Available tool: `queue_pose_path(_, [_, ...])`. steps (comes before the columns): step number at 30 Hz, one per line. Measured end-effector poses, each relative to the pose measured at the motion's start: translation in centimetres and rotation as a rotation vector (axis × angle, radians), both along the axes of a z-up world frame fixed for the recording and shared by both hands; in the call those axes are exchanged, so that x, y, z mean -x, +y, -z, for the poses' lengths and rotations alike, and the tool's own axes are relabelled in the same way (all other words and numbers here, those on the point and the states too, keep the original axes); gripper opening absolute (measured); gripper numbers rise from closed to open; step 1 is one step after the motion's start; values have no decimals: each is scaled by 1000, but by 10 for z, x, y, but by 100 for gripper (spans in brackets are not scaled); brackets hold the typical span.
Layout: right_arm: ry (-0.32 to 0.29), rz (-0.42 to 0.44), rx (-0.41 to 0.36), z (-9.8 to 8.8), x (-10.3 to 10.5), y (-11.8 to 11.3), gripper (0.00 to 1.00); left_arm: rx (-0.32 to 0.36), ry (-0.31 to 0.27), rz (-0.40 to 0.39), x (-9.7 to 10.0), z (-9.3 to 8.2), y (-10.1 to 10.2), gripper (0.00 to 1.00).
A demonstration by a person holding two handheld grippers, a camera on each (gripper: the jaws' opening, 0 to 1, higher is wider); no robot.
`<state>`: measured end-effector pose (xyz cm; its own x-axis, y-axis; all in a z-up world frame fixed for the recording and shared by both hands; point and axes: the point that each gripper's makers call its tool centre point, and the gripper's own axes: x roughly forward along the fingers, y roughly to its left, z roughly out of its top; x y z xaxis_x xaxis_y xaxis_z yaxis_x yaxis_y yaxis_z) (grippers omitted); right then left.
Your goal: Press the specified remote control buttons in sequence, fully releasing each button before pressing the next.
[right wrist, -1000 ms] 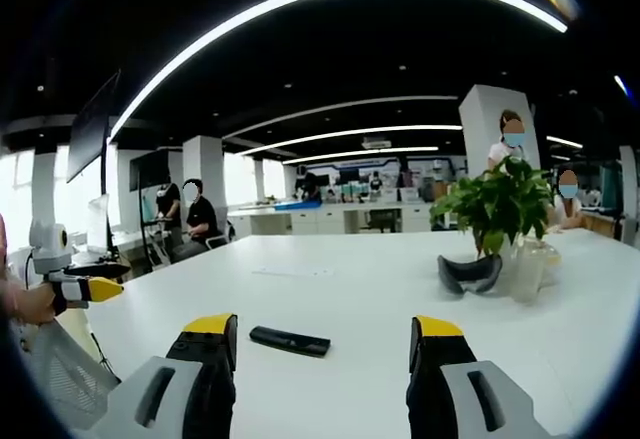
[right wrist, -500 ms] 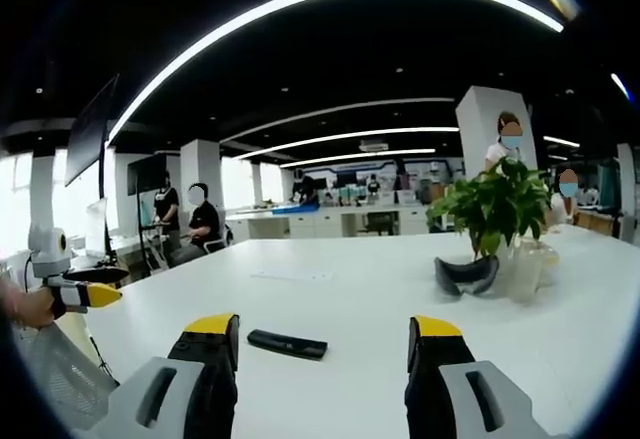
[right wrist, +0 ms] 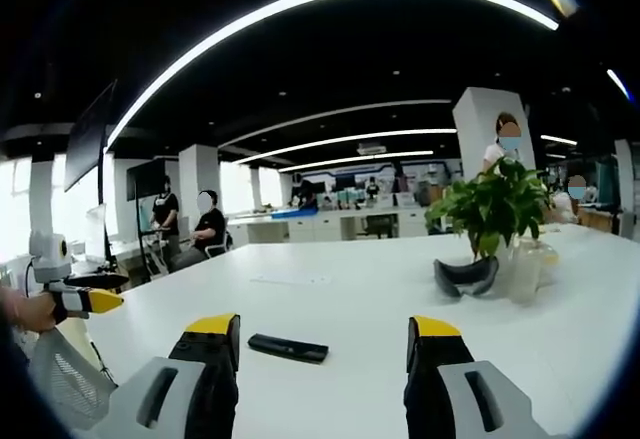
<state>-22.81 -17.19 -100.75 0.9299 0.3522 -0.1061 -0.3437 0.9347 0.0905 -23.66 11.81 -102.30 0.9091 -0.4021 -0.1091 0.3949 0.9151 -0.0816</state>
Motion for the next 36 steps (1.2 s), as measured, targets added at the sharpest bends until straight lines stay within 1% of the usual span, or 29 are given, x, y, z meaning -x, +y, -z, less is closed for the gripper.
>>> queue_pose_path(4, [16,-30,10,3,0,8,67,2,7,-13,-1,1,3,96])
queue_pose_path(11, [51,-106,38,12,1,24,67,11,32,-28,-2,5,7,96])
queue_pose_path(17, [58,-148,38,13,2,32,67,14,62,-41,-5,9,8,97])
queue_pose_path(21, [55,-157,46,13,2,33,69,19,54,-60,-5,7,12,97])
queue_pose_path(24, [66,-163,48,16,1,34,69,23,51,-74,-6,5,15,97])
queue_pose_path(28, [66,-176,39,15,1,37,70,19,51,-87,-6,5,16,97])
queue_pose_path(31, [84,-166,51,19,0,36,72,33,78,-82,-7,9,16,97])
queue_pose_path(34, [88,-141,68,20,-2,34,73,84,113,-70,-8,12,13,99])
queue_pose_path(36, [95,-113,77,19,-1,31,74,115,150,-56,-8,17,11,99])
